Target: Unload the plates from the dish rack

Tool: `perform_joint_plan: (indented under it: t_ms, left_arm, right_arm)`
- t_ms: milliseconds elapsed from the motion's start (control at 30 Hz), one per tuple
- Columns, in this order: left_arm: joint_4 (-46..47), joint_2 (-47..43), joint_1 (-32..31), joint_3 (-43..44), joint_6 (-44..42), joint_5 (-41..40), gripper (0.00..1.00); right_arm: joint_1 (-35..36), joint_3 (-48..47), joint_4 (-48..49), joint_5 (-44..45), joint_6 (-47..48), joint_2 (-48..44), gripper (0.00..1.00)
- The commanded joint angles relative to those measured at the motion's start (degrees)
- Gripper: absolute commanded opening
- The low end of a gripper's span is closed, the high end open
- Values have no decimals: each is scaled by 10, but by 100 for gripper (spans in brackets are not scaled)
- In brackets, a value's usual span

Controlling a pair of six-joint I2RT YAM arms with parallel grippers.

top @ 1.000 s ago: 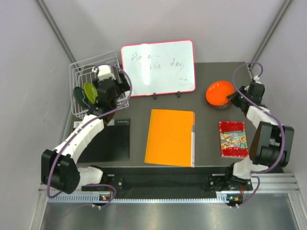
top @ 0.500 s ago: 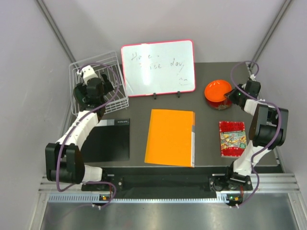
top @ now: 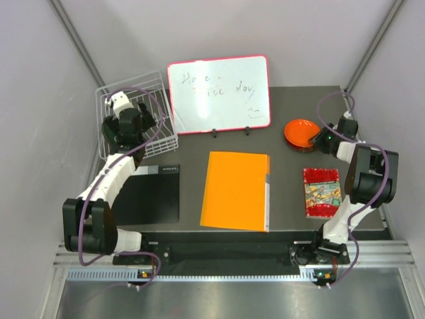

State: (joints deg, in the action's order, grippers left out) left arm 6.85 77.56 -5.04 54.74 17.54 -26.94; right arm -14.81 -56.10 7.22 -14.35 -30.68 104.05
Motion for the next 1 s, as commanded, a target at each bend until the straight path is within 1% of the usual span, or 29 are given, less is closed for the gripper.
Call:
perform_joint_plan:
  t_ms: [0, 33, 67, 100, 133, 167, 200, 233, 267, 300, 400, 500, 600, 800, 900, 933, 967]
  left_arm:
    - [4, -4, 5, 3, 6, -9, 99]
    - [4, -5, 6, 4, 6, -10, 99]
    - [4, -4, 6, 5, 5, -10, 99]
    - [3, -4, 6, 6, 1, -12, 99]
    - [3, -2, 7, 8, 0, -22, 99]
    - [-11, -1, 10, 17, 0, -30, 99]
    - [-16, 0, 11, 22, -3, -36, 99]
    - [-18, 2, 12, 26, -5, -44, 99]
    - [-18, 5, 16, 30, -8, -45, 99]
    - [-16, 7, 18, 30, -12, -48, 99]
    - [-11, 18, 26, 34, -11, -51, 99]
    - [-3, 32, 32, 34, -8, -56, 99]
    - [9, 54, 38, 40, -6, -65, 98]
    - [20, 108, 46, 61, 6, -89, 95]
    - [31, 137, 47, 69, 5, -93, 95]
    - [32, 143, 63, 72, 5, -93, 95]
    - [19, 148, 64, 84, 5, -94, 94]
  right_arm:
    - [-2, 8, -7, 6, 19, -38, 40]
    - [-2, 6, -12, 6, 21, -39, 50]
    - [-2, 5, -18, 12, 24, -42, 56]
    - [-2, 5, -27, 13, 32, -52, 57]
    - [-2, 13, -33, 20, 34, -64, 55]
    - [-1, 26, -32, 38, 36, -81, 56]
    - [-1, 39, -21, 48, 40, -125, 58]
    - [-1, 54, -24, 61, 42, -147, 64]
    - [-1, 58, -32, 85, 46, -171, 66]
    - [-2, 62, -46, 90, 55, -211, 66]
    - [0, 65, -70, 98, 67, -277, 69]
    - [0, 69, -102, 85, 69, -324, 69]
    - [2, 99, -93, 72, 62, -375, 69]
    - [3, 147, -97, 68, 58, -443, 68]
    - [3, 163, -101, 64, 61, -458, 68]
    - [3, 171, -100, 62, 62, -460, 68]
    - [2, 172, -105, 58, 63, -458, 68]
